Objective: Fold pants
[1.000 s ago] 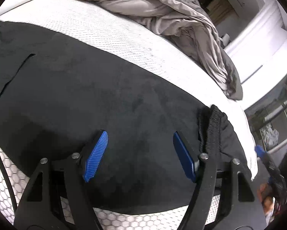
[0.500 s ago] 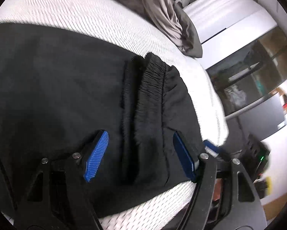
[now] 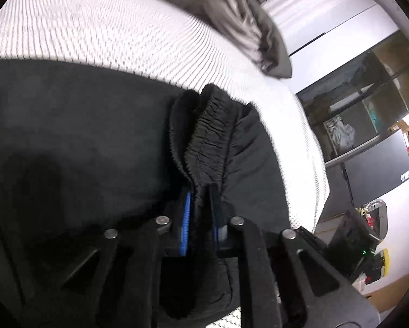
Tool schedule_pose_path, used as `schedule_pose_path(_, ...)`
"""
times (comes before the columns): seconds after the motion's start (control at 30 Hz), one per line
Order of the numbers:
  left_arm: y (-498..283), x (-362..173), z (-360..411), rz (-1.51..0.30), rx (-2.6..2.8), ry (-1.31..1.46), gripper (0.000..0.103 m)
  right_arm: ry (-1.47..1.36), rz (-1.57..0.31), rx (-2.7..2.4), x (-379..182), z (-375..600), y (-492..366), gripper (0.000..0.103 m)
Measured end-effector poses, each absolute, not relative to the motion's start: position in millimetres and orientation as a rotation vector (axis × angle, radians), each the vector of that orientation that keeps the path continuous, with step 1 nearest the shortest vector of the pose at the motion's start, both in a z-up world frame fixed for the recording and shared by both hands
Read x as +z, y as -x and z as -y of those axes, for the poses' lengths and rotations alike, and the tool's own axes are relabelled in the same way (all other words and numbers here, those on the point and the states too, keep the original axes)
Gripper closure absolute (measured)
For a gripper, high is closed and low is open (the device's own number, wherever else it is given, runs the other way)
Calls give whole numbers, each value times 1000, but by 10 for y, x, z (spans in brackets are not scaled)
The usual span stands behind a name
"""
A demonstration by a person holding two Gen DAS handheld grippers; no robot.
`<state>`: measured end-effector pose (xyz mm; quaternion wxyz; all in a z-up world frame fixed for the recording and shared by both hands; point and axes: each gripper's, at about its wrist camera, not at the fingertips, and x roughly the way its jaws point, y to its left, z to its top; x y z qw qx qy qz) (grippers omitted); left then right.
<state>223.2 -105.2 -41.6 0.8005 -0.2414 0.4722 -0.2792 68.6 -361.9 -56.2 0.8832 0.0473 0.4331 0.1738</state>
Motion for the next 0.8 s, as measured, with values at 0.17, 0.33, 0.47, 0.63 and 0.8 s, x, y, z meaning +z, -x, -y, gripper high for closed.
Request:
schedule_pose_path(0.17,-1958,48,556,-860,-545,515,97,-110,-892,369,-502,3363,-922,30)
schedule_pose_path(0.33,-1669,120,-293,-783,-401,540,97,-98,-903,450,-469,2881,-1182,26)
schedule_pose_path(0.47,-1728,-263,-755,-892,-218,503,95,-31,-908,481,-474,2568,-1272,24)
schedule_pose_path(0.63,-1686,-408,-1094,-936,-184,563,85,-59,-922,499,-458,2588,-1239,24)
schedule_pose_path(0.8,-1474,-133,-980,-865,-152,521,81,-189,-929,514,-398,2988,-993,25)
